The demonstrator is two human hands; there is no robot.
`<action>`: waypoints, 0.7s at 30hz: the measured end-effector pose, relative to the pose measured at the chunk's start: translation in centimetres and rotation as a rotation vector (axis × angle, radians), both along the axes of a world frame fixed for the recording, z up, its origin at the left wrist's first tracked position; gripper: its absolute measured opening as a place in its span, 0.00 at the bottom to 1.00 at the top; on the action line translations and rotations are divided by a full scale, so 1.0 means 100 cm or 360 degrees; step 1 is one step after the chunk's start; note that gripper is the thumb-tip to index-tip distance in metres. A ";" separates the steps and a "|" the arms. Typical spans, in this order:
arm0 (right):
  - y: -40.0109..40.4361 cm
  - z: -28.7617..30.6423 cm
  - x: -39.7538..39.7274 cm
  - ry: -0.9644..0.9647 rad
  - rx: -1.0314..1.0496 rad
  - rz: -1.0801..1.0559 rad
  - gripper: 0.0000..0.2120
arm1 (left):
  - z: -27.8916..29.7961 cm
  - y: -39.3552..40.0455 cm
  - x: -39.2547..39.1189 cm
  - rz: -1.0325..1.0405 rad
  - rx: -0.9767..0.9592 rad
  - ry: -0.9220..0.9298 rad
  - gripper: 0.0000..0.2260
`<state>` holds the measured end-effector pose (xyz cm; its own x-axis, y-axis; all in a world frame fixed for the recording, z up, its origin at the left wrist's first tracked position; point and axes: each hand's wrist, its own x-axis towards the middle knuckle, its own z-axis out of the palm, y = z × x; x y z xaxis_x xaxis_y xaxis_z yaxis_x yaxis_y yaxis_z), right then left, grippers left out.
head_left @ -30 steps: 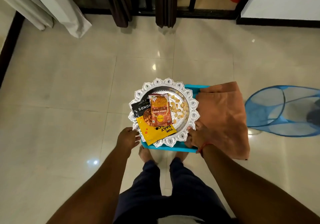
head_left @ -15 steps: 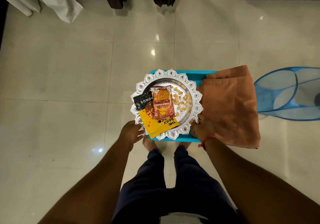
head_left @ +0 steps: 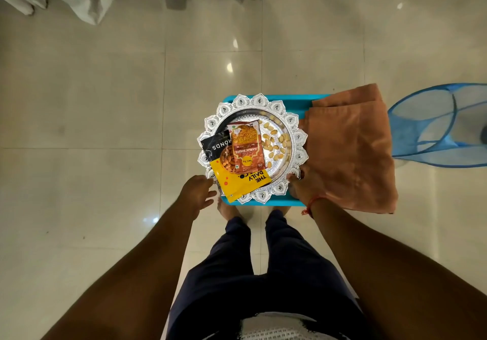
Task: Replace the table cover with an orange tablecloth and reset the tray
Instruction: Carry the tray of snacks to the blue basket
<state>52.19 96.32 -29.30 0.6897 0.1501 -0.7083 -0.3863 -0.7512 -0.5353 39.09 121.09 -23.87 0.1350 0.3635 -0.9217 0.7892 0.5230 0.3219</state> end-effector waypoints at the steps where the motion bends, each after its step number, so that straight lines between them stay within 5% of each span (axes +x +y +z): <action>1: 0.001 0.001 0.001 0.0011 -0.0002 -0.0001 0.11 | -0.002 0.000 0.001 -0.0036 0.0037 0.0020 0.08; 3: 0.001 0.001 0.003 0.0071 -0.0014 -0.0014 0.13 | -0.002 0.000 0.005 -0.0197 0.0144 0.0067 0.12; 6: 0.003 0.001 0.007 0.0144 -0.0074 -0.0038 0.17 | -0.001 0.001 0.009 -0.0878 0.0505 0.0212 0.21; 9: 0.004 0.012 0.012 0.0083 -0.0191 0.0005 0.18 | 0.008 -0.001 0.011 -0.1432 0.0859 0.0196 0.18; 21: -0.001 0.069 0.020 -0.0224 -0.0410 0.0251 0.29 | 0.034 0.005 0.054 -0.1838 0.0985 -0.0110 0.26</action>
<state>54.20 96.27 -22.40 0.7659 0.0909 -0.6364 -0.1905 -0.9134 -0.3598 44.47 121.57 -20.44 0.6914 0.3650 -0.6235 0.6520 -0.6869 0.3209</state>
